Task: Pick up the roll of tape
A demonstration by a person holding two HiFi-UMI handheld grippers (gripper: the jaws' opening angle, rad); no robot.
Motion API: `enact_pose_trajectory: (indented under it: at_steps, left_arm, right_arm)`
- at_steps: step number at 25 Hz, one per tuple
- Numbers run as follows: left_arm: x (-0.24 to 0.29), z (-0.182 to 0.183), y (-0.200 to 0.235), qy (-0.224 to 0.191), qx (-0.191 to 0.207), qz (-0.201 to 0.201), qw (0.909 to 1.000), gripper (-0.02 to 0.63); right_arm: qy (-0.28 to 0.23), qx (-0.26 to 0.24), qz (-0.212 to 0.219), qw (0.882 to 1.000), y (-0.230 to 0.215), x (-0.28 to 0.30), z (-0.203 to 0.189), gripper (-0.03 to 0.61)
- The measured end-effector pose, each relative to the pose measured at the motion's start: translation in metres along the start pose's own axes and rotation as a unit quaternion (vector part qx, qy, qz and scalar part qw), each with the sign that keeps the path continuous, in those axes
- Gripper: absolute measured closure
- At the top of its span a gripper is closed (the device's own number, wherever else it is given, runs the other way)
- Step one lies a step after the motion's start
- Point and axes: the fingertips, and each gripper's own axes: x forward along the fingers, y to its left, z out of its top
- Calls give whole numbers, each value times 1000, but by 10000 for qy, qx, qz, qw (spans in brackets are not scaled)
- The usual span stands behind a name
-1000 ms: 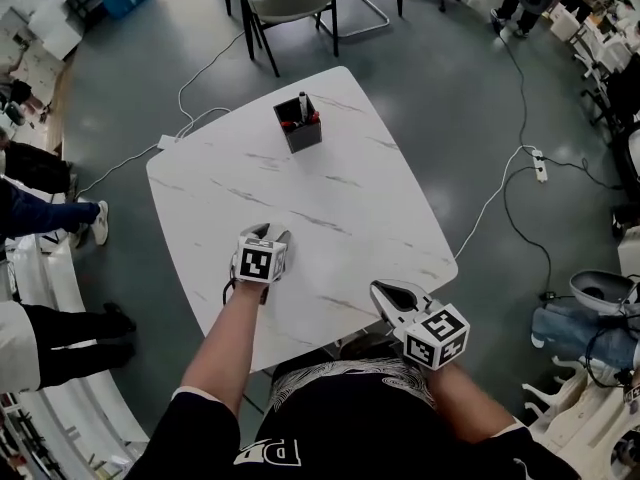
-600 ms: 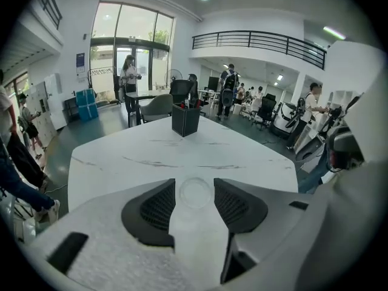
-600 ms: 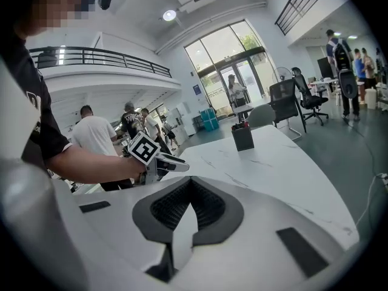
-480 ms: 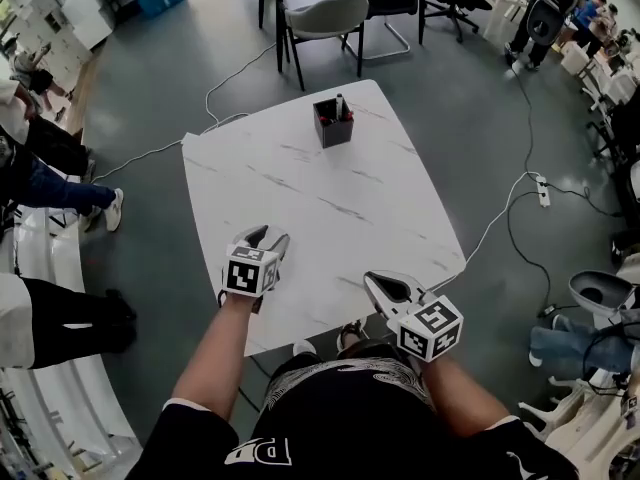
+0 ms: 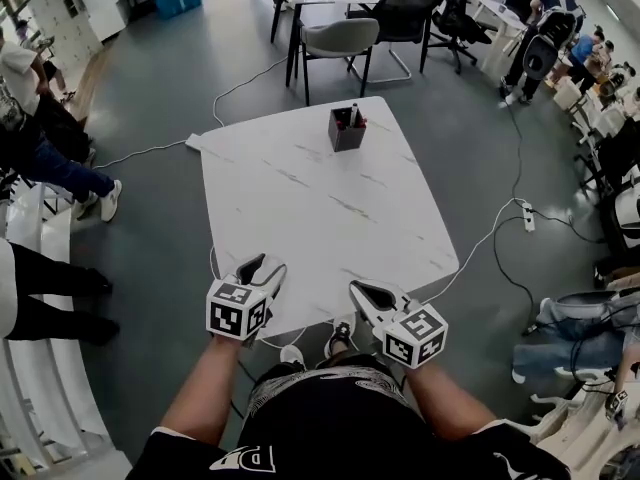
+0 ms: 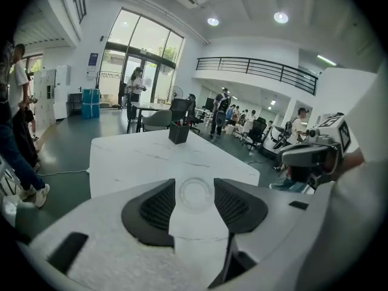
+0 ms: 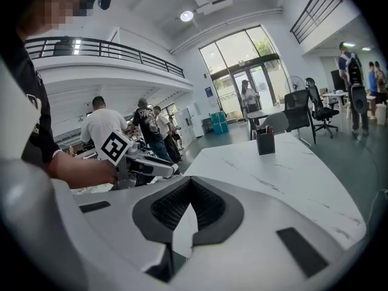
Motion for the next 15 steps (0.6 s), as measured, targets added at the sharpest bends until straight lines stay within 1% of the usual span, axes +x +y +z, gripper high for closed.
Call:
enact_pose_trajectory:
  at_steps: [3,6,11,15]
  left_arm:
    - [-30,2,-18,-241,86,-194,9995,403]
    - [-62,-3,-35,-366,190,-370,9985,403]
    - [-100,-24,-50,-573,178,-520,9968,403]
    - [-122,-40,-59,-594,230,-605,9961,403]
  right_arm:
    - [-81,-224,15,9997,21,-5,8,575]
    - [-141,-340,28,9993,47,-12,9,575]
    - [-210,-403,-44,9990,79,-22,-5,575]
    - [-232,-418,-125,9988,98,-31,-16,575]
